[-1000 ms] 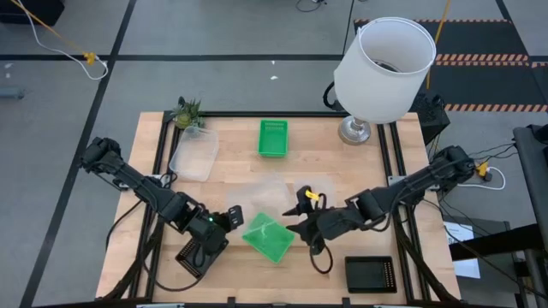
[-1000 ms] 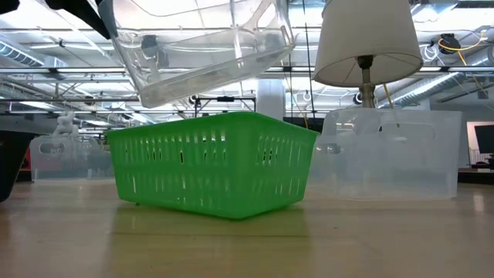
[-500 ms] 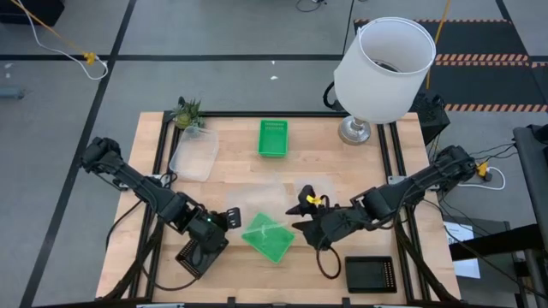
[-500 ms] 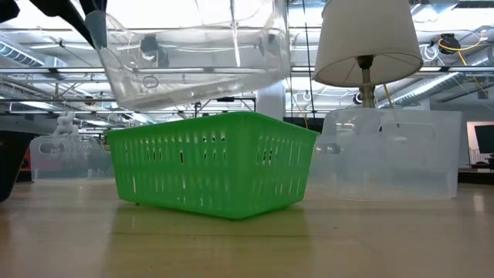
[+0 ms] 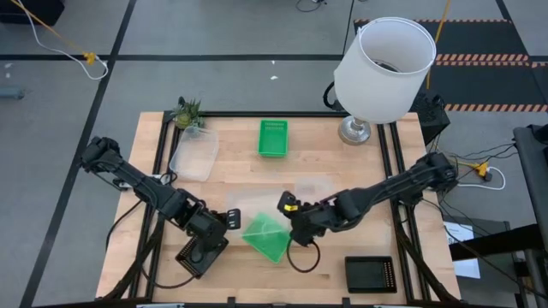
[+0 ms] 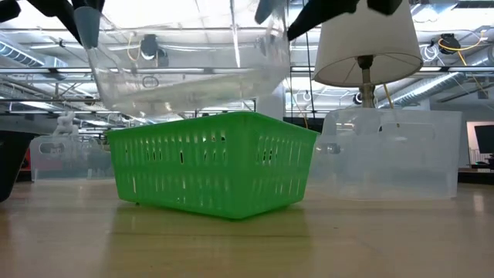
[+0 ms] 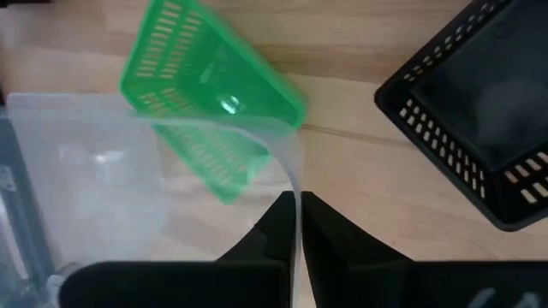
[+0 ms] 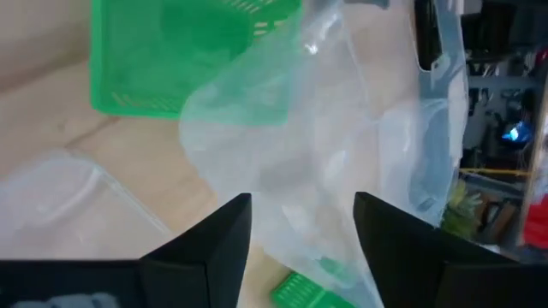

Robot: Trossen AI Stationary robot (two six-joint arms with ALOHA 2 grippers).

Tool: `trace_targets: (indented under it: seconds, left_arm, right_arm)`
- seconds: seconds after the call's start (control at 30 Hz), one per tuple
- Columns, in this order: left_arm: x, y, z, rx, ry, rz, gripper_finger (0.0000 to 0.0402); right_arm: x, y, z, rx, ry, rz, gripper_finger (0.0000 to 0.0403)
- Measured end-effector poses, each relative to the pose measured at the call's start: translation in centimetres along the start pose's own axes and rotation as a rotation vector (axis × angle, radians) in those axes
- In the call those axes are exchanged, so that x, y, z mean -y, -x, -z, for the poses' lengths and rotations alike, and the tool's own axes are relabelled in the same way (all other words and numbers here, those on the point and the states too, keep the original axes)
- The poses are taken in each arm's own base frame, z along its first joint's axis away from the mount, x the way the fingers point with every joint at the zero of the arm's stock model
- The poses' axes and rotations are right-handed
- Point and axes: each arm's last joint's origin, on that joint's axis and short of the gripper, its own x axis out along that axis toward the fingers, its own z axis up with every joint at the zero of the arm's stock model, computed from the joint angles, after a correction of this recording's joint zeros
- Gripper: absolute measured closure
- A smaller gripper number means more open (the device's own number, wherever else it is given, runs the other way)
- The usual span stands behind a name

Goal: Stack baskets by color
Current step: Stack the middle transparent bin on top of the right transparent bin

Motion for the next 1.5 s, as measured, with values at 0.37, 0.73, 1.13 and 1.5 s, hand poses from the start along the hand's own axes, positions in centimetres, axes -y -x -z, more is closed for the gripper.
trace_targets:
  seconds: [0.37,0.73,1.13,1.5]
  left_arm:
    - [0.4,0.2,-0.2,-0.156,-0.018,-0.087,0.036]
    - [0.2,1.0,-0.3,-0.472,0.191,-0.428,0.0259]
    - [0.0,2.1,0.1,-0.623,0.551,-0.877,0.0113]
    - [-0.8,2.6,1.6,-0.514,0.875,-0.992,0.0107]
  right_arm:
    - [-0.4,-1.3,-0.2,-0.045,0.039,-0.015,0.0371]
    - [-1.3,-0.8,-1.0,-0.073,0.007,0.006,0.0399]
    - [-1.8,0.6,-1.6,-0.149,-0.198,0.146,0.0402]
    - [-2.6,2.4,-2.6,-0.068,-0.355,0.145,0.0403]
